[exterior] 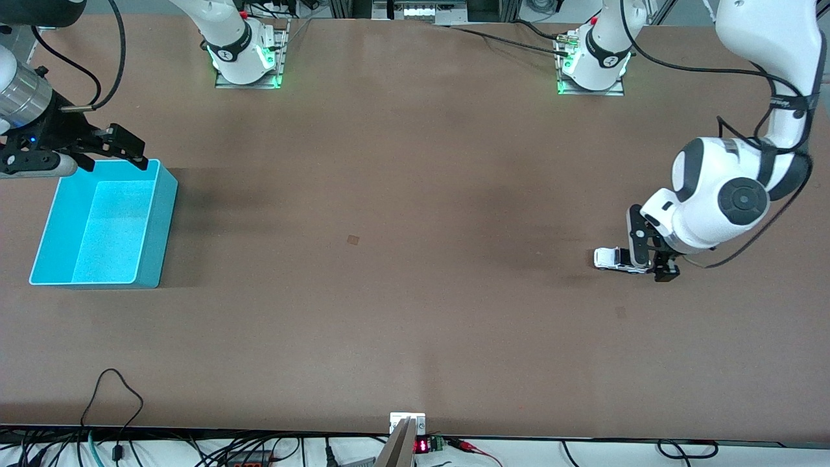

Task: Wind and store white jeep toy
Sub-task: 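Lower the left gripper onto the white toy jeep and grasp it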

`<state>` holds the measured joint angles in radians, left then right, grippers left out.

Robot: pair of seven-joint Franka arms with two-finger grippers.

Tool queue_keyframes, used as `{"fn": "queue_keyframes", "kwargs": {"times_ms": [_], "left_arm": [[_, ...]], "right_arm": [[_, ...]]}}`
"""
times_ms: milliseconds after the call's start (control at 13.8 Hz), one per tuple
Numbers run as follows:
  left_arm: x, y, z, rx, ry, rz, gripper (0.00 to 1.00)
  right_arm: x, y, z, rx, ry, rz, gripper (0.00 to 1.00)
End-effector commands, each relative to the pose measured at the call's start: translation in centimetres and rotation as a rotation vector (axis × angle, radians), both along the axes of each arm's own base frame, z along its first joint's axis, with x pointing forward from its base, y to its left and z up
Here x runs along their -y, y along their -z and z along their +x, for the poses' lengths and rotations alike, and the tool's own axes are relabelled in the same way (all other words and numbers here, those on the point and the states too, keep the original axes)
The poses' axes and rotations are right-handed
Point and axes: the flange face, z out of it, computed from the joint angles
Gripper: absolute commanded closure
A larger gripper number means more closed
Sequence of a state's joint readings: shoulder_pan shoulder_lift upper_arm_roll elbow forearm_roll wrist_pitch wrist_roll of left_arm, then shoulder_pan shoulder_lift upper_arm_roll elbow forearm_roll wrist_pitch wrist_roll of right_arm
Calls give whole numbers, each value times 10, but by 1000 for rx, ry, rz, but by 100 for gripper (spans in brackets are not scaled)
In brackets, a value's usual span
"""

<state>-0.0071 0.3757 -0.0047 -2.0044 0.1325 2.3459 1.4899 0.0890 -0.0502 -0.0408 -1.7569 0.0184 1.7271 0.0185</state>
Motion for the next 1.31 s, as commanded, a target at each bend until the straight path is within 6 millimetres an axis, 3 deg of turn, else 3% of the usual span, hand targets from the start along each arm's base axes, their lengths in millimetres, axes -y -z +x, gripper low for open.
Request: {"fn": "queue_keyframes", "kwargs": {"times_ms": [0,145,436,509,727,872,1017,1235], "left_arm": [[-7,29,-11,10,43,2,0],[-17,49,-12,10,28,-4,0],[-14,68,-14,42,38,-14,4],[-13,70,-14,40,40,-14,10],[-9,72,-14,37,46,-15,55],[-6,71,-13,38,50,-16,72],[-8,72,-13,31,26,-16,81],[-7,75,-13,26,35,-16,83]], "right_arm": [[3,-6,-2,10,-12,18,0],[3,-7,-3,12,-12,18,0],[3,-8,-3,12,-12,18,0],[3,-8,-3,12,-12,18,0],[3,-8,-3,10,-12,18,0],[3,-8,-3,10,-12,18,0],[3,-8,-4,10,-12,18,0],[3,-8,-4,10,-12,18,0]]}}
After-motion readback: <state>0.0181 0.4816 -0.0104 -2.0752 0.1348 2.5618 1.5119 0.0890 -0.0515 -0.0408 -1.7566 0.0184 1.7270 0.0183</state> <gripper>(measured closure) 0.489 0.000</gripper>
